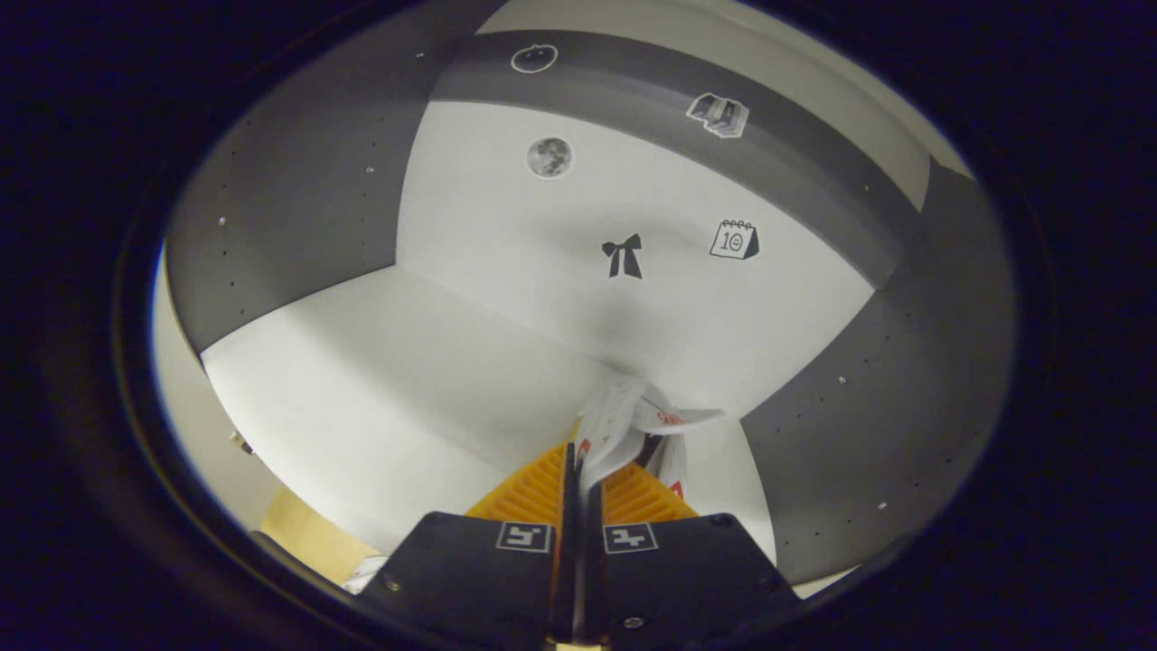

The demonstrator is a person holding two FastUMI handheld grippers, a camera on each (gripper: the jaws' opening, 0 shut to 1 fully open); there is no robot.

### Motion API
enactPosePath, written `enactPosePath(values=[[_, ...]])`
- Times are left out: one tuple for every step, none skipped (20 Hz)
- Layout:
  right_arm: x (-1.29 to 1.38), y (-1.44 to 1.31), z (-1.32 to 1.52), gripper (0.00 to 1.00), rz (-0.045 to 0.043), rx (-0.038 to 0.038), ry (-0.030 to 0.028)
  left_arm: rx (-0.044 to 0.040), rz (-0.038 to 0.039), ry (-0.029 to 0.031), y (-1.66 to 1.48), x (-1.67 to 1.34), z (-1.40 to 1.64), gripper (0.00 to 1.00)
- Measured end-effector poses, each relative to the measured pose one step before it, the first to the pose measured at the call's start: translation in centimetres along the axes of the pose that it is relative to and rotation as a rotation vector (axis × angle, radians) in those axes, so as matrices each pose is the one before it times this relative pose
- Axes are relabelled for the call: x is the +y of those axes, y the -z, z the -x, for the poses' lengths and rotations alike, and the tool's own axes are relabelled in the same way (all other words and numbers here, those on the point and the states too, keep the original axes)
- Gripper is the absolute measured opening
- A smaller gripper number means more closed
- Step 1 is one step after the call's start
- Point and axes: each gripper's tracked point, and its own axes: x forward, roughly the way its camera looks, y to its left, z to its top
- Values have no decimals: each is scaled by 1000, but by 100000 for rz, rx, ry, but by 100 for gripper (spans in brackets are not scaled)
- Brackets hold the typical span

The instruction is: Grab one shoe with the right hand and put it into the shoe cabinet, grab the other shoe with the left hand and put it into the shoe cabinet; then close the right door with the right hand and the left door with the left hand.

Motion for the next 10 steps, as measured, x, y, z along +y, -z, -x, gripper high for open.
enactPosePath(values=[[76, 63, 29, 12, -478, -91, 70, -130, 131, -250, -23, 94, 34, 95], [65, 63, 188, 17, -421, 13, -415, -26, 198, -130, 66, 77, -76, 95], [176, 11, 166, 20, -557, -114, -744, -36, 201, -38, -42, 53, 45, 95], [124, -183, 427, 41, 64, -1074, -629, -143, 75, -99, -102, 47, 1, 95], [126, -284, 601, 50, 683, -776, -381, -161, -13, -33, -13, 23, 9, 95], [-177, -277, 865, 54, 1056, -1114, 763, -30, -25, 148, -21, -14, -61, 95], [-490, -572, 1025, 49, 842, -3011, 1589, -198, -95, 279, -93, -92, 25, 95], [-404, -822, 1144, 50, 1000, -4339, 831, -485, -177, 340, -149, -43, 3, 95], [-512, -800, 1371, 50, 1586, -3853, 1562, -660, -169, 347, -149, -89, -28, 95], [-542, -715, 1501, 54, 1076, -3894, 772, -532, -62, 513, -180, -199, 36, 95]])
